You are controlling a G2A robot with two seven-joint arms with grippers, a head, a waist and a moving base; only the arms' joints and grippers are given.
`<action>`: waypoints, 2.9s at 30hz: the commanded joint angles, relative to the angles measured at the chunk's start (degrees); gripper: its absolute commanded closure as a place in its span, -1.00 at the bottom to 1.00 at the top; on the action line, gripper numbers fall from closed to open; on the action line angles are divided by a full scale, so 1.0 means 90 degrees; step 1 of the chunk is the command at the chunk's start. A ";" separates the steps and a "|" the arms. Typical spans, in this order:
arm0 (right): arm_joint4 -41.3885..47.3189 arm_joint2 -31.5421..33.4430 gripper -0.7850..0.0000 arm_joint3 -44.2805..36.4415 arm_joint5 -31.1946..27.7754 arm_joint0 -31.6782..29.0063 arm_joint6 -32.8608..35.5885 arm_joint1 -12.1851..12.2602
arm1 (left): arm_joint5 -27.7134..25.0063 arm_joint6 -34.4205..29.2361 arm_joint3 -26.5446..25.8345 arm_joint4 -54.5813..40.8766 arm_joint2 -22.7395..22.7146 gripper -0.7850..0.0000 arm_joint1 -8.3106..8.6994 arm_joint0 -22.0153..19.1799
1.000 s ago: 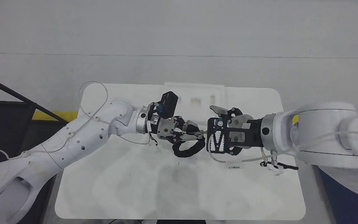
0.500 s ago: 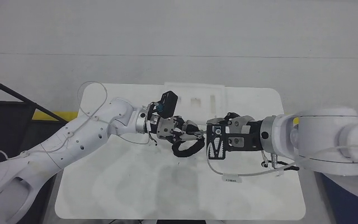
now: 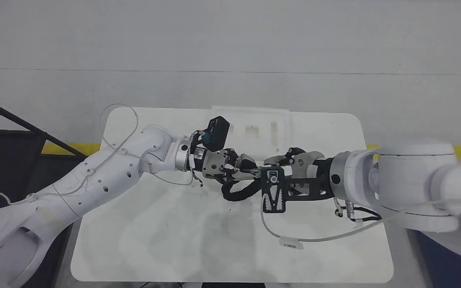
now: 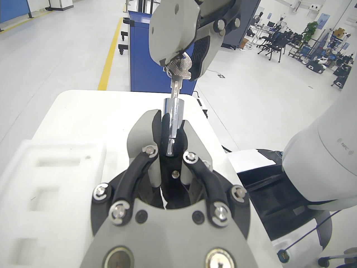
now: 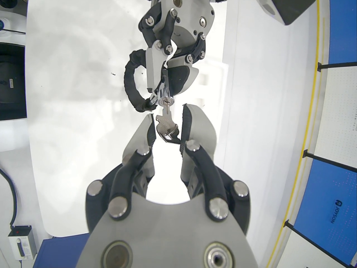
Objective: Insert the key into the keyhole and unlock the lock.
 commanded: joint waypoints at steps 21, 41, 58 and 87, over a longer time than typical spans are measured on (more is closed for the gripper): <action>0.2578 0.0023 1.00 0.0848 0.1768 -0.0220 0.0396 -0.0157 | 0.0000 0.0185 0.0013 0.0174 0.0000 1.00 0.0001 -0.0011; 0.3664 0.0398 -0.39 0.1195 0.3319 -0.0685 0.0452 -0.0194 | 0.0000 0.0425 -0.0015 0.0472 0.0000 1.00 0.0101 -0.0008; 0.3495 0.1427 -1.00 0.1221 0.2576 -0.1230 0.0559 0.0052 | 0.0041 -0.1698 0.0859 0.0664 0.0000 1.00 -0.0066 0.0474; 0.2320 0.1457 -1.00 0.1845 0.0865 -0.1823 -0.1657 -0.0137 | 0.0000 -0.0474 0.0809 0.1834 -0.1388 -1.00 -0.0035 0.0343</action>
